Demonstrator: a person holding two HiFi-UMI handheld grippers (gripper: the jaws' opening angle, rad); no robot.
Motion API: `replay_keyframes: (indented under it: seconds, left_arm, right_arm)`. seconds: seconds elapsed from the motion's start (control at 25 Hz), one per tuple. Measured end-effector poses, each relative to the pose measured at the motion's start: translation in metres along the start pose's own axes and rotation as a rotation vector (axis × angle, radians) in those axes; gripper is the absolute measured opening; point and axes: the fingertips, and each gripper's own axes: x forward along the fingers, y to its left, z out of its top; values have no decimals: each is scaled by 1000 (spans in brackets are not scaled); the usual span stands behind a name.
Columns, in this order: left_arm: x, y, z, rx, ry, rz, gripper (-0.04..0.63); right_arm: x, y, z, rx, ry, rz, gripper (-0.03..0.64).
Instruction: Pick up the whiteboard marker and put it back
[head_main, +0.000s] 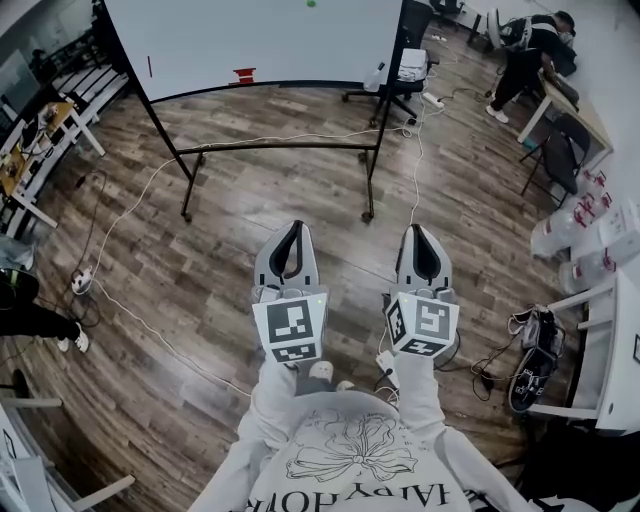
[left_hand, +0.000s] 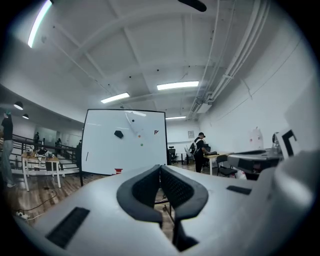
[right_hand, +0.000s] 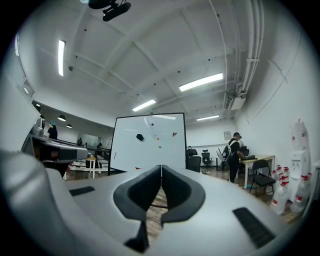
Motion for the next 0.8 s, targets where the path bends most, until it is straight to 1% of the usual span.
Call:
replay_keyframes:
  seconds: [0.2, 0.52, 0.64, 0.8]
  left_arm:
    - [15, 19, -8, 0, 10, -7, 6]
    - [46, 48, -26, -3, 58, -10, 6]
    - [69, 53, -31, -10, 67, -1, 6]
    - [112, 55, -37, -12, 72, 14, 6]
  right_arm:
    - [18, 12, -11, 22, 23, -14, 3]
    - [52, 19, -33, 64, 79, -41, 3]
    - [75, 16, -39, 57, 88, -36, 3]
    - [119, 0, -48, 60, 93, -26, 3]
